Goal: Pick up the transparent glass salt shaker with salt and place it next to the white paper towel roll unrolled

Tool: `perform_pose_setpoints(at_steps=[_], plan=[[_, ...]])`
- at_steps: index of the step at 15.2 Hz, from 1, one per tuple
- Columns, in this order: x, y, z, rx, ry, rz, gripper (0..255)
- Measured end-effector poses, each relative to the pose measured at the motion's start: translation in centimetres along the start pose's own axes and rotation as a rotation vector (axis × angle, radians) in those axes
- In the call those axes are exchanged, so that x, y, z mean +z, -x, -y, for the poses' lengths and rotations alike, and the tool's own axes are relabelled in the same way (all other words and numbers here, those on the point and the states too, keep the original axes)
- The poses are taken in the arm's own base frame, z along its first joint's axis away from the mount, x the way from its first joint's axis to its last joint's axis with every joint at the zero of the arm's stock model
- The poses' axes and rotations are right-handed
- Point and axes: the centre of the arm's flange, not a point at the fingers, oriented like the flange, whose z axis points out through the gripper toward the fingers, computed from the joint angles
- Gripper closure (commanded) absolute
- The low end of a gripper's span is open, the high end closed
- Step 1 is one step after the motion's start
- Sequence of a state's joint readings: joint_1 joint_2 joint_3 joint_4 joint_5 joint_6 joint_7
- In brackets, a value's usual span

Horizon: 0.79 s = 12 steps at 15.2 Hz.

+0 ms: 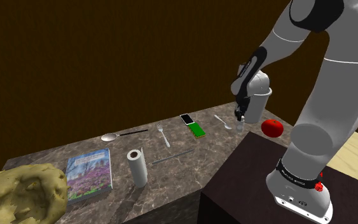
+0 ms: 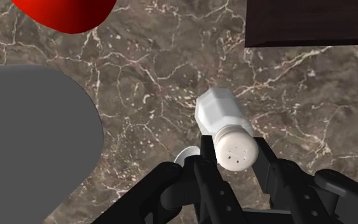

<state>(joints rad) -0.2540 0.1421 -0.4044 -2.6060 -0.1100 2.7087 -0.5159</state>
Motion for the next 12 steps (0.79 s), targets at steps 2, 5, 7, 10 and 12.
perform_pose_setpoints(at_steps=[2,5,7,10,12], plan=[[-1.1,0.1,-0.3,0.0,0.0,0.0,255],[-2.8,0.2,-0.2,0.0,0.0,0.0,255],[-3.7,0.2,-0.3,0.0,0.0,0.0,255],[-5.3,0.4,-0.3,0.0,0.0,0.0,255],[-6.3,0.5,-0.4,0.0,0.0,0.0,255]])
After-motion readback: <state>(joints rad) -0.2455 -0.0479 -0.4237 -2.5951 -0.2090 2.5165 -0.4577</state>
